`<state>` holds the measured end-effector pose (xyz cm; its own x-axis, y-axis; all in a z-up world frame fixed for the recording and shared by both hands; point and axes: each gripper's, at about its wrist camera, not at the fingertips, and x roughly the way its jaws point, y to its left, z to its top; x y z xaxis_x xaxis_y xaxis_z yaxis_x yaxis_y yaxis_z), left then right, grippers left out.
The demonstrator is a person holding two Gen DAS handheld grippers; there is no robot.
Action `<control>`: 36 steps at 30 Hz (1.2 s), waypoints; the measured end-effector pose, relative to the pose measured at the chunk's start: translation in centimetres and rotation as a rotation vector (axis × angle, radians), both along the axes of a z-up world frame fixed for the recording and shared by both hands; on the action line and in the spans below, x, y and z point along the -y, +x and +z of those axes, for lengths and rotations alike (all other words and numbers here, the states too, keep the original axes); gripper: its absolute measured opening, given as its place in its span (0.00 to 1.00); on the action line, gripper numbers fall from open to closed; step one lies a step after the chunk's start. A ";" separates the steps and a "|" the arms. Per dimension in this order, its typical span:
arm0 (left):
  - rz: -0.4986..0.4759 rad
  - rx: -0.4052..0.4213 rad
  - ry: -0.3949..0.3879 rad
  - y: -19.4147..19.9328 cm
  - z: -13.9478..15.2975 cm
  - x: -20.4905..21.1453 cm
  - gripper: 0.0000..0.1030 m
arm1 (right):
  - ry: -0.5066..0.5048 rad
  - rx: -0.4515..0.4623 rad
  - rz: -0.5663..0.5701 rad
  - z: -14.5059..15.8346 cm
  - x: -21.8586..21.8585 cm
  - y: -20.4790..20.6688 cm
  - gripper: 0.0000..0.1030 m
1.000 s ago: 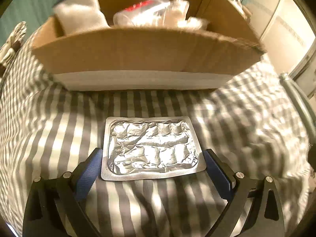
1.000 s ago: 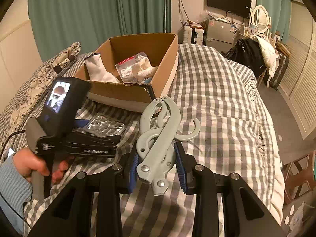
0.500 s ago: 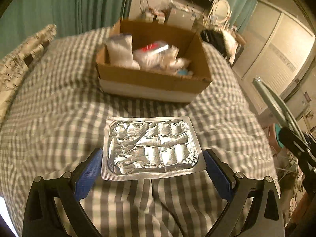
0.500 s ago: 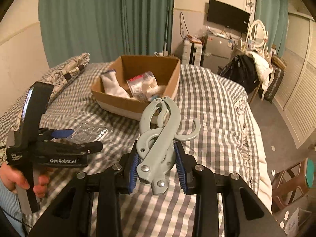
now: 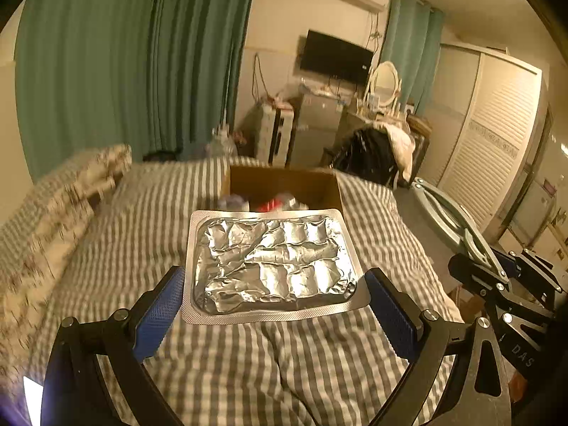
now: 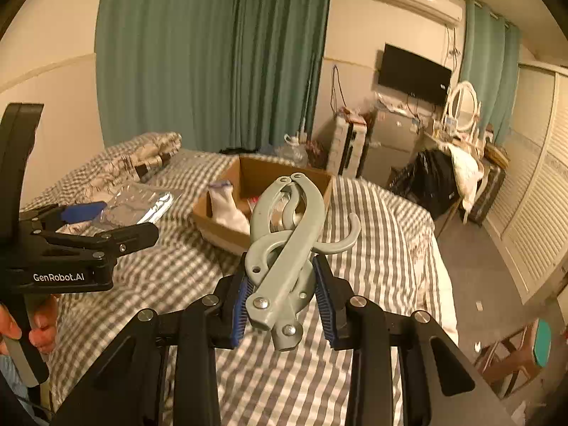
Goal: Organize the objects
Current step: 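Lower the foil tray and hanger into the box and open both grippers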
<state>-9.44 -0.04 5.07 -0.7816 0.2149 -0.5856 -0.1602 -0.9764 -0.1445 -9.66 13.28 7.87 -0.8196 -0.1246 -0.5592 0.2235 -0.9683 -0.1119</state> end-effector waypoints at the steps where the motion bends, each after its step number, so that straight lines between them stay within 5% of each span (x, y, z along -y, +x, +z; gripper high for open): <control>1: 0.002 -0.014 -0.004 -0.5 0.6 0.0 0.98 | 0.001 -0.010 0.006 0.5 0.1 -0.3 0.32; 9: 0.030 -0.087 -0.045 -5.6 3.4 -0.4 0.98 | -0.021 -0.070 0.047 3.2 0.3 -5.0 0.32; 17: 0.059 -0.112 -0.086 -12.7 2.9 -0.8 0.98 | -0.073 -0.079 0.050 3.9 0.2 -13.2 0.32; 27: 0.083 -0.021 -0.117 -20.9 -3.9 -1.0 0.98 | -0.101 -0.004 0.049 -0.5 0.1 -22.8 0.32; 36: 0.040 0.014 -0.121 -23.4 -8.9 -1.4 1.00 | -0.137 0.047 0.030 -6.0 -0.5 -28.3 0.33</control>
<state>-32.86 1.35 -3.84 -0.7798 0.1107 -0.6162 -0.1196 -0.9925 -0.0269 -37.94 13.75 1.89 -0.7875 -0.2264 -0.5732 0.2544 -0.9666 0.0323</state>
